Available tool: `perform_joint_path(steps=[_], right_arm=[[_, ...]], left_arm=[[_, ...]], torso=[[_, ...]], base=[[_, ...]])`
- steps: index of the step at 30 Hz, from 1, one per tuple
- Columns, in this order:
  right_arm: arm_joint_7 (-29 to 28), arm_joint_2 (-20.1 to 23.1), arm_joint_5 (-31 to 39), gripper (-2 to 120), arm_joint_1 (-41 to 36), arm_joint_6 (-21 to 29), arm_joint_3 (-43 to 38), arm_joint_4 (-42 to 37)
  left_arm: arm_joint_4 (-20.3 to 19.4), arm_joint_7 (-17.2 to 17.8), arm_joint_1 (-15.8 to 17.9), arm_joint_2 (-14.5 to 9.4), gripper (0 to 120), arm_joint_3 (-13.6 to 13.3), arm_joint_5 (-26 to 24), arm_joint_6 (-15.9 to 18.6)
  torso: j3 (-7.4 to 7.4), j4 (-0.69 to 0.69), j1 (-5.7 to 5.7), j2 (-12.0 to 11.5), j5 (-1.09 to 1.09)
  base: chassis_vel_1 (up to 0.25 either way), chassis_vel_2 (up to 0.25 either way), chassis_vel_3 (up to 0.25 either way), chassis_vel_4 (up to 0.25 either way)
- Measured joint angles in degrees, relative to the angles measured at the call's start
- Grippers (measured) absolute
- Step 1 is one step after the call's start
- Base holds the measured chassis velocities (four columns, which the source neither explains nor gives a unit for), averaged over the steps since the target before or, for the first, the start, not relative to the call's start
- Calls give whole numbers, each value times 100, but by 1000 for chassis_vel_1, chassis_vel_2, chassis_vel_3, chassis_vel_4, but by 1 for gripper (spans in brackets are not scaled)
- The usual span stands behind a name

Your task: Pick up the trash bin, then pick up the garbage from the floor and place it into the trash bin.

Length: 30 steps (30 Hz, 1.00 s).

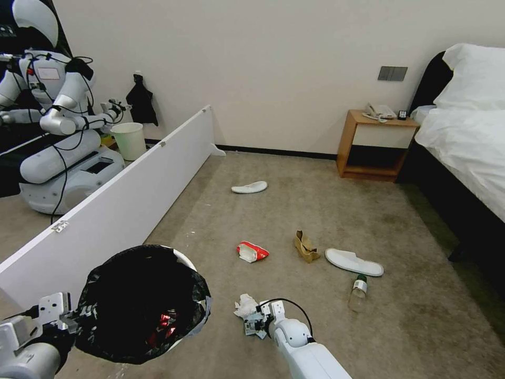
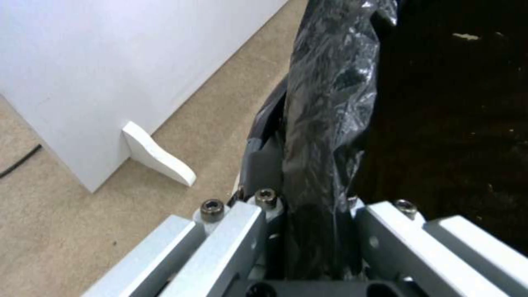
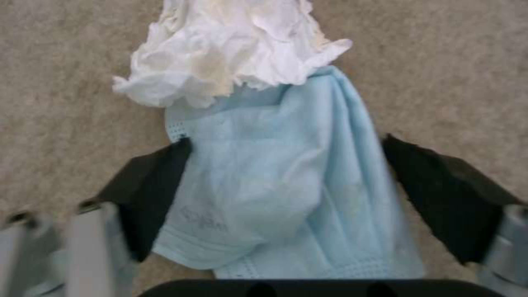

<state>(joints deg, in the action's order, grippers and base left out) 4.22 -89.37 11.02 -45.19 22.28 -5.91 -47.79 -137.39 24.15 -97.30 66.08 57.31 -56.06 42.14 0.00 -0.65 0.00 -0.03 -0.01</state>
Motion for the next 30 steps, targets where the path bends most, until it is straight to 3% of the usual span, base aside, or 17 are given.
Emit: perform_joint_path(steps=[11,13,17,18,22,24,30], right_arm=[[-35,76,-20,51,-44,-10,-3,-81],[-39,82,-18,39,-44,-10,2,-89],[-38,80,-11,33,-50,-9,16,-96],[-37,88,-4,22,-51,-6,19,-106],[-30,107,11,13,-66,1,42,-138],[-5,143,43,0,-91,13,67,-186],[29,199,70,0,-145,16,113,-276]], left_arm=[[-1,0,11,-2,2,-11,-2,0],[0,0,10,-3,2,-9,-6,0],[1,-3,10,-3,2,-8,-10,0],[3,-2,10,-4,2,-6,-10,0],[15,-2,13,-4,2,-6,-10,0],[27,-2,26,-3,2,-17,-10,0],[41,-2,48,-13,2,-22,-15,0]], torso=[[0,-3,0,0,-3],[0,-4,0,0,-3],[0,1,0,0,0],[0,1,0,0,0],[1,3,0,0,2],[1,3,0,0,3],[1,1,0,0,2]], base=[[0,0,0,0],[0,0,0,0],[0,0,0,0],[0,0,0,0],[0,0,0,0],[0,0,0,0],[0,0,0,0]])
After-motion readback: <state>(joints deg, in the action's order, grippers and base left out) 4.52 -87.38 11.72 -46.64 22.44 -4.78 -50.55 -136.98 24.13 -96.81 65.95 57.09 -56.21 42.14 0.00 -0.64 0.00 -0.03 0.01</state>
